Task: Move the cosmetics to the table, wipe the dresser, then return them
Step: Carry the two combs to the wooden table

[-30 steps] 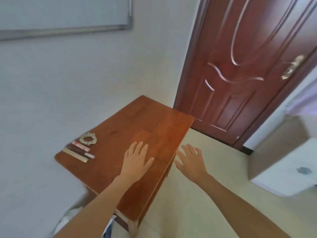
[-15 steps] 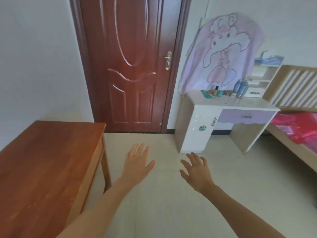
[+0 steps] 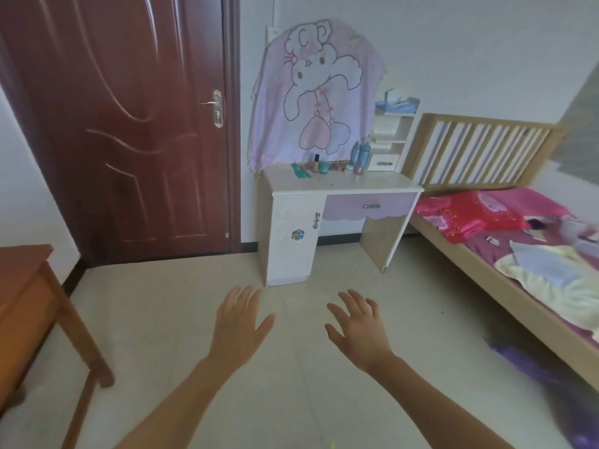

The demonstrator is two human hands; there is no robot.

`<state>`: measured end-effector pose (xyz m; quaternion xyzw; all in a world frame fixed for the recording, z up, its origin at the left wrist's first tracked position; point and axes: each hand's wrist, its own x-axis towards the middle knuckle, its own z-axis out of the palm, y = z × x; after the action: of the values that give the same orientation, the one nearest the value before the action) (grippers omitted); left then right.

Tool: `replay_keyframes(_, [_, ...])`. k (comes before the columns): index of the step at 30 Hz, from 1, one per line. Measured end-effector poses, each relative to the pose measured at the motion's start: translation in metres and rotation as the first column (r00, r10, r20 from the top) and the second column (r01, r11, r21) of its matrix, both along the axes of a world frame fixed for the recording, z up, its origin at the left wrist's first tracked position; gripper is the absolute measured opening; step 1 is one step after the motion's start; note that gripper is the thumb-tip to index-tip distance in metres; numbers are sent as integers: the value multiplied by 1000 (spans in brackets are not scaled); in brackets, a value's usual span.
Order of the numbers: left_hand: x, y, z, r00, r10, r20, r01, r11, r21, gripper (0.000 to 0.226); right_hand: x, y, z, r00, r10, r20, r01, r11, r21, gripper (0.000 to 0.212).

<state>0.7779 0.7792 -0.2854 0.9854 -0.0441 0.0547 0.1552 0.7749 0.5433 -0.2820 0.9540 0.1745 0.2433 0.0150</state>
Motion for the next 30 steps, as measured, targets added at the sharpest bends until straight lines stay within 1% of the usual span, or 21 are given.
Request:
replay_keyframes(3, [18, -20, 2, 999, -36, 18, 37, 999, -18, 75, 11, -29, -2, 999, -42, 8, 42, 999, 26, 42])
replay_keyframes(5, [33, -31, 3, 998, -49, 36, 52, 995, -83, 81, 22, -44, -3, 997, -76, 2, 76, 997, 21, 42])
replay_keyframes(8, [65, -44, 3, 990, -33, 137, 54, 987, -154, 86, 48, -60, -3, 995, -93, -31, 93, 996, 11, 42])
replay_keyframes(10, [94, -53, 6, 984, -44, 175, 77, 979, -189, 85, 74, -70, 1, 994, -110, -27, 110, 994, -2, 43])
replay_keyframes(14, [162, -73, 7, 981, -58, 188, 98, 972, -215, 76, 129, -93, 13, 990, -137, -15, 136, 990, -45, 44])
replay_keyframes(19, [240, -101, 8, 982, -122, 146, 151, 966, -209, 81, 201, -115, 24, 973, -229, -37, 229, 973, -14, 43])
replay_keyframes(22, [273, -116, 0, 983, -173, 62, 181, 970, -164, 82, 228, -130, 9, 960, -272, -61, 272, 962, -20, 44])
replay_keyframes(25, [304, -130, -14, 984, -177, 16, 177, 972, -154, 84, 253, -143, -9, 954, -284, -101, 281, 959, -36, 45])
replay_keyframes(30, [360, -159, -22, 988, -146, 42, 151, 970, -192, 103, 317, -169, -16, 957, -265, -121, 266, 964, -13, 44])
